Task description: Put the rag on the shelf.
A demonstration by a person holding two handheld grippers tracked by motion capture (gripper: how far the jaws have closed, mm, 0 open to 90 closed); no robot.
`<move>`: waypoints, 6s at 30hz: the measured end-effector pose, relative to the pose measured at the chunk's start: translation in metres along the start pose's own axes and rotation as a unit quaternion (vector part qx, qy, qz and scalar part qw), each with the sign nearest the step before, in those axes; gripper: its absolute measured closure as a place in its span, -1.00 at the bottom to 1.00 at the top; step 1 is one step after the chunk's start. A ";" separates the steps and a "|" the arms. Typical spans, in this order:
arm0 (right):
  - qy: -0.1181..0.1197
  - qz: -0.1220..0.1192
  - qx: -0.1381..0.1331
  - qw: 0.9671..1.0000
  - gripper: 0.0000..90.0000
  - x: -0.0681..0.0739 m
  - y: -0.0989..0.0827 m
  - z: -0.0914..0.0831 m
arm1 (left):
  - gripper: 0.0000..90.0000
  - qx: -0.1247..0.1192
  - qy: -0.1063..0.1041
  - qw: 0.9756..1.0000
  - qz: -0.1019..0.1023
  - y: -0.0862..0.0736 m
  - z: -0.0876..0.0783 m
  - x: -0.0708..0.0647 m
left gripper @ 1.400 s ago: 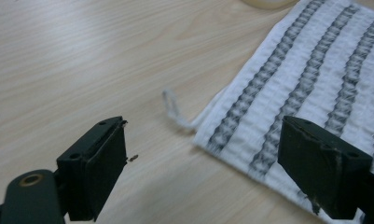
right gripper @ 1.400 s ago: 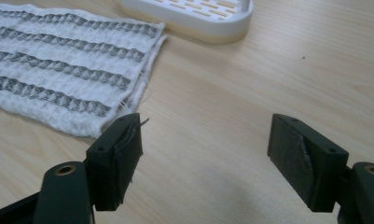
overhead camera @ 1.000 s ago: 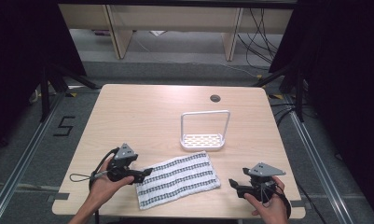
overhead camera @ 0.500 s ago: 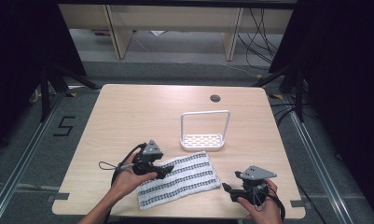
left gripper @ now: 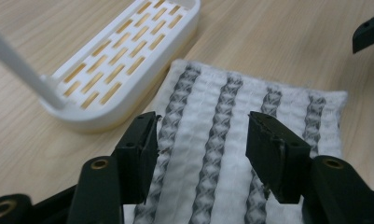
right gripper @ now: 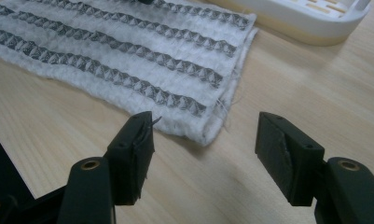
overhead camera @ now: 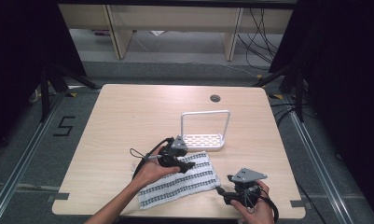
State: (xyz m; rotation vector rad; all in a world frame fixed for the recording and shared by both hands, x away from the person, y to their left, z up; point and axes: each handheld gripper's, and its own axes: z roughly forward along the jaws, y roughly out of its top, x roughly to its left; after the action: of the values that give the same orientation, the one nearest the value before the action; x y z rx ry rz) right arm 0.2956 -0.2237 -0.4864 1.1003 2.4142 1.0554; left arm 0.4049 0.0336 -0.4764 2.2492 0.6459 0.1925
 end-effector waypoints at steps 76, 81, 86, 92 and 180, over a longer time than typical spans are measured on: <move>-0.006 -0.051 -0.052 0.997 0.97 -0.025 0.035 -0.010 | 0.92 -0.048 0.005 0.999 0.000 0.055 -0.008 0.001; -0.017 -0.051 -0.091 0.994 0.97 -0.033 0.057 -0.030 | 0.92 -0.057 0.015 0.998 0.000 0.070 -0.035 -0.005; -0.016 -0.048 -0.103 0.993 0.97 -0.038 0.079 -0.052 | 0.92 -0.073 0.019 0.997 -0.001 0.084 -0.058 -0.008; -0.023 -0.064 -0.122 0.990 0.97 -0.045 0.105 -0.067 | 0.92 -0.086 0.023 0.996 -0.003 0.098 -0.078 -0.011; -0.063 0.025 -0.030 0.997 0.96 -0.161 0.263 0.028 | 0.90 -0.072 0.122 0.978 -0.152 0.181 -0.049 0.111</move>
State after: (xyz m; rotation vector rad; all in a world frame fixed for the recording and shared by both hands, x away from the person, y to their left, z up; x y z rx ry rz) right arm 0.5581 -0.2126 -0.3225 1.1760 2.2539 1.0353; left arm 0.5553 0.0177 -0.3193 1.9750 1.0628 0.3542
